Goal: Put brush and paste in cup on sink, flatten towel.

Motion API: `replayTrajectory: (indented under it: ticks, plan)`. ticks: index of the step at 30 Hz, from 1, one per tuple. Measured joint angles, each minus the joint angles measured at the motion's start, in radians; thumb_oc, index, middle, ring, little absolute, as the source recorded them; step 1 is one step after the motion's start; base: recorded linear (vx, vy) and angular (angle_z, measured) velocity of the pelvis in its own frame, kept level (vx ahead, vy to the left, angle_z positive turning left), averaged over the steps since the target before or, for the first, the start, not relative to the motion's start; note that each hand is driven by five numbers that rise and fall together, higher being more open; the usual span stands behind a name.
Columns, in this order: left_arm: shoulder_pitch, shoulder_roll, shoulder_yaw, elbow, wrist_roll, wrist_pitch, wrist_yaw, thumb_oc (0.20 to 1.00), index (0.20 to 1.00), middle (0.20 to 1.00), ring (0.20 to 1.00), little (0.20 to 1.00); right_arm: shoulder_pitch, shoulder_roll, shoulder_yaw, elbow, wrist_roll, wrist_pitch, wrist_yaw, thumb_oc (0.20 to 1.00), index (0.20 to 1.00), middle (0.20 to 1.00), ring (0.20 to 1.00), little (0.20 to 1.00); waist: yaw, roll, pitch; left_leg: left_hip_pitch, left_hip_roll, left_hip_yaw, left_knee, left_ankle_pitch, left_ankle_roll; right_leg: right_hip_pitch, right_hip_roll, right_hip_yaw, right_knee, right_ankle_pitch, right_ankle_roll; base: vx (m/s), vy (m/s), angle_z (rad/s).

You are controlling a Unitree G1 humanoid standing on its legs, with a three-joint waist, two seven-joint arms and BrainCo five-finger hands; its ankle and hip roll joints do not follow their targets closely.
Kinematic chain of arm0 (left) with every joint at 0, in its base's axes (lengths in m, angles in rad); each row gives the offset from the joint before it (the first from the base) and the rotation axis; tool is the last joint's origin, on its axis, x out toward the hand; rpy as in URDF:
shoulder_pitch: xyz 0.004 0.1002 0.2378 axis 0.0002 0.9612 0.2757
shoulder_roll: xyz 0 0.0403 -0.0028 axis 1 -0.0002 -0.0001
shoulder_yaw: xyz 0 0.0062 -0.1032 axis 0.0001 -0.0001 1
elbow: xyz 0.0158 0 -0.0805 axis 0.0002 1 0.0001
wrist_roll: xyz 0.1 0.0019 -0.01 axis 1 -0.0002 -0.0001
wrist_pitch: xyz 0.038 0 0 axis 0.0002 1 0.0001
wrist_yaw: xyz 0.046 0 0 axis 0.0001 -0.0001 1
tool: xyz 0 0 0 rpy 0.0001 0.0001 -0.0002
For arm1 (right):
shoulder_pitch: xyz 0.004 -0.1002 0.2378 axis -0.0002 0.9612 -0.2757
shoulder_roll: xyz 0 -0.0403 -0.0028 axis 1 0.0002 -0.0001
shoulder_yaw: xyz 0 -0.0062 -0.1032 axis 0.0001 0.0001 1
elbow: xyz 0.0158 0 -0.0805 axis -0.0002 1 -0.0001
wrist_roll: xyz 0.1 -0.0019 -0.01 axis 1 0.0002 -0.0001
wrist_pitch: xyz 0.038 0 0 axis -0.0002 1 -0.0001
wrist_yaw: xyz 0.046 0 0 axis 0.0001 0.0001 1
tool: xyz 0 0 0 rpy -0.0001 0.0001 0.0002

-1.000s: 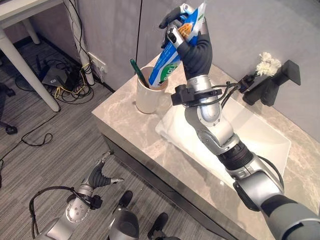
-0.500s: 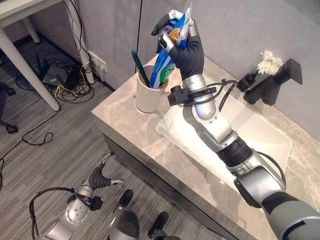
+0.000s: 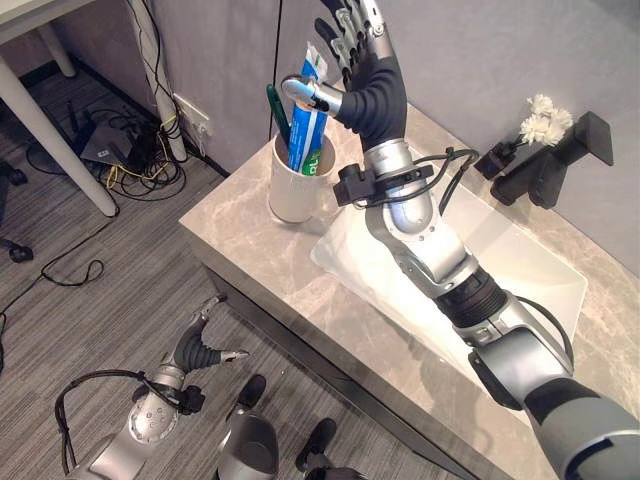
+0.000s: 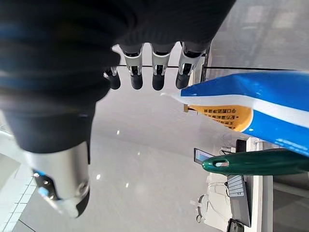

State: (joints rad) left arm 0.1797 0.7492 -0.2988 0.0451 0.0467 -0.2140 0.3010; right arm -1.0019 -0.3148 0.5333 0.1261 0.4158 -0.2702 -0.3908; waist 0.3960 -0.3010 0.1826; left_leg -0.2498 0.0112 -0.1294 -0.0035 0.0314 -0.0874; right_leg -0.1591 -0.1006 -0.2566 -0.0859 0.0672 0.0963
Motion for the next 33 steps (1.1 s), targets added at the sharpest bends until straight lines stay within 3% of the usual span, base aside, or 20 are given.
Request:
replayTrajectory:
  ticks: [6,7,9,10,11,12,13,14,15,16,17,20,22,25,26,27,30,31,33]
  plan:
    - [-0.002,0.0,0.0,-0.026,-0.002,0.0,0.0,1.0,1.0,1.0,1.0,1.0,0.002,-0.002,-0.029,-0.01,-0.051,0.0,-0.054,1.0,1.0,1.0,1.0,1.0,0.001,0.013,0.01,0.003,-0.001,0.0,0.002,0.002,0.003,0.005,-0.001,-0.001,0.0,0.0,0.0,0.0,0.0,0.0]
    - [-0.006,0.0,0.0,-0.028,-0.002,-0.001,0.0,1.0,1.0,1.0,1.0,1.0,0.01,-0.005,-0.072,-0.043,-0.072,0.001,-0.069,1.0,1.0,1.0,1.0,1.0,0.002,0.023,0.017,0.004,-0.003,-0.001,0.003,0.003,0.004,0.007,-0.002,-0.001,0.0,0.001,-0.001,0.03,0.009,0.08]
    - [-0.023,0.001,-0.002,-0.028,-0.004,-0.001,0.0,1.0,1.0,1.0,1.0,1.0,0.071,-0.112,-0.213,-0.182,-0.171,0.008,-0.127,1.0,1.0,1.0,1.0,1.0,0.0,0.058,0.029,0.036,-0.005,-0.005,0.005,0.001,0.007,0.042,-0.009,-0.002,0.0,0.0,0.0,0.01,0.034,0.12]
    - [-0.023,0.01,-0.003,-0.031,-0.003,-0.002,0.0,1.0,1.0,1.0,1.0,1.0,0.187,-0.183,-0.37,-0.311,-0.248,0.008,-0.164,1.0,1.0,1.0,1.0,1.0,-0.008,0.086,0.02,0.063,-0.011,-0.006,0.001,0.0,0.01,0.067,-0.017,0.01,0.001,-0.001,0.002,-0.04,0.152,-0.08]
    - [-0.003,0.024,0.009,-0.031,-0.002,-0.002,0.004,1.0,1.0,1.0,1.0,1.0,0.314,-0.191,-0.486,-0.391,-0.293,-0.011,-0.215,1.0,1.0,1.0,1.0,1.0,-0.029,0.108,0.007,0.09,-0.019,0.012,-0.001,-0.005,0.017,0.084,-0.025,0.039,0.001,-0.001,0.002,-0.01,0.176,-0.4]
    - [0.037,-0.025,0.029,-0.011,-0.003,0.002,0.027,1.0,1.0,1.0,1.0,1.0,0.557,-0.177,-0.551,-0.472,-0.371,-0.009,-0.266,1.0,1.0,1.0,1.0,1.0,-0.092,0.142,-0.012,0.119,-0.025,0.05,0.015,-0.013,0.033,0.087,-0.024,0.072,0.015,0.01,0.019,-0.01,0.206,-1.0]
    - [0.141,-0.062,0.112,-0.009,-0.004,0.005,0.034,1.0,1.0,1.0,1.0,1.0,0.834,-0.158,-0.641,-0.518,-0.444,-0.003,-0.292,1.0,1.0,1.0,1.0,1.0,-0.125,0.16,-0.03,0.155,-0.021,0.104,-0.003,-0.019,0.044,0.1,-0.041,0.126,0.012,0.012,0.028,0.06,0.15,-1.21]
    - [0.181,-0.073,0.136,-0.001,-0.003,0.006,0.033,1.0,1.0,1.0,1.0,1.0,0.93,-0.135,-0.717,-0.515,-0.471,0.013,-0.334,1.0,1.0,1.0,1.0,1.0,-0.166,0.174,-0.036,0.17,-0.027,0.14,-0.005,-0.024,0.053,0.101,-0.037,0.155,0.002,0.018,0.031,0.05,0.149,-1.14]
    - [0.251,-0.096,0.164,0.013,0.001,0.01,0.029,1.0,1.0,1.0,1.0,1.0,1.143,-0.14,-0.895,-0.535,-0.613,0.017,-0.426,1.0,1.0,1.0,1.0,1.0,-0.227,0.218,-0.064,0.193,-0.031,0.166,-0.018,-0.031,0.062,0.105,-0.042,0.18,0.002,0.018,0.035,0.01,0.179,-0.85]
    - [0.306,-0.096,0.163,0.037,0.0,0.011,0.028,1.0,1.0,1.0,1.0,1.0,1.18,-0.148,-0.986,-0.52,-0.672,0.028,-0.48,1.0,1.0,1.0,1.0,1.0,-0.275,0.232,-0.098,0.204,-0.031,0.183,-0.037,-0.034,0.061,0.103,-0.04,0.206,0.002,0.015,0.039,-0.02,0.127,-0.57]
    - [0.305,-0.096,0.153,0.069,0.001,0.011,0.027,1.0,1.0,1.0,1.0,1.0,1.193,-0.163,-1.013,-0.499,-0.704,0.028,-0.51,1.0,1.0,1.0,1.0,1.0,-0.296,0.236,-0.122,0.214,-0.03,0.193,-0.038,-0.032,0.062,0.097,-0.04,0.216,0.006,0.015,0.041,-0.07,0.148,-0.45]
    - [0.262,-0.083,0.083,0.16,0.013,0.001,0.018,1.0,1.0,1.0,1.0,1.0,1.206,-0.165,-0.932,-0.338,-0.76,0.032,-0.55,1.0,1.0,1.0,1.0,1.0,-0.329,0.233,-0.164,0.214,-0.031,0.204,-0.034,-0.027,0.062,0.071,-0.039,0.236,0.029,0.013,0.043,-0.07,0.09,-0.16]
    - [0.25,-0.08,0.045,0.16,0.037,-0.005,-0.002,1.0,1.0,1.0,1.0,1.0,1.209,-0.109,-0.894,-0.251,-0.759,0.052,-0.544,1.0,1.0,1.0,1.0,1.0,-0.314,0.207,-0.17,0.213,-0.029,0.204,-0.058,-0.02,0.064,0.052,-0.041,0.246,0.027,0.014,0.043,-0.09,0.093,-0.3]
    - [0.253,-0.072,0.004,0.128,0.052,-0.039,-0.024,1.0,1.0,1.0,1.0,1.0,1.215,-0.031,-0.91,-0.144,-0.733,0.031,-0.555,1.0,1.0,1.0,1.0,1.0,-0.333,0.196,-0.172,0.192,-0.045,0.226,-0.056,-0.014,0.068,0.014,-0.055,0.267,0.033,0.012,0.05,-0.07,0.066,-0.2]
    - [0.253,-0.062,-0.011,0.113,0.053,-0.058,-0.031,1.0,1.0,1.0,1.0,1.0,1.223,-0.019,-0.901,-0.04,-0.7,0.036,-0.566,1.0,1.0,1.0,1.0,1.0,-0.338,0.188,-0.165,0.192,-0.046,0.235,-0.062,-0.011,0.078,0.016,-0.061,0.275,0.03,-0.001,0.07,-0.1,0.036,-0.21]
    - [0.256,-0.06,-0.013,0.113,0.053,-0.066,-0.033,1.0,1.0,1.0,1.0,1.0,1.226,-0.016,-0.897,-0.008,-0.672,0.05,-0.567,1.0,1.0,1.0,1.0,1.0,-0.343,0.204,-0.159,0.196,-0.042,0.247,-0.076,-0.001,0.094,0.017,-0.062,0.274,0.032,-0.011,0.086,-0.07,0.037,-0.25]
    - [0.253,-0.031,-0.01,0.121,0.052,-0.076,-0.03,1.0,1.0,1.0,1.0,1.0,1.213,-0.013,-0.86,0.159,-0.628,0.035,-0.572,1.0,1.0,1.0,1.0,1.0,-0.356,0.181,-0.155,0.196,-0.053,0.293,-0.074,0.005,0.102,-0.014,-0.075,0.276,0.039,-0.01,0.087,-0.11,0.019,-0.38]
    - [0.257,-0.029,-0.005,0.122,0.051,-0.077,-0.026,1.0,1.0,1.0,1.0,1.0,1.199,-0.018,-0.794,0.318,-0.583,0.052,-0.561,1.0,1.0,1.0,1.0,1.0,-0.351,0.18,-0.15,0.198,-0.046,0.312,-0.075,0.006,0.103,-0.015,-0.077,0.275,0.035,-0.024,0.111,-0.12,0.023,-0.43]
    - [0.264,-0.028,-0.004,0.122,0.047,-0.081,-0.02,1.0,1.0,1.0,1.0,1.0,1.201,-0.004,-0.759,0.417,-0.549,0.046,-0.552,1.0,1.0,1.0,1.0,1.0,-0.353,0.172,-0.135,0.204,-0.047,0.345,-0.071,0.008,0.105,-0.027,-0.073,0.269,0.038,-0.031,0.118,-0.11,0.053,-0.46]
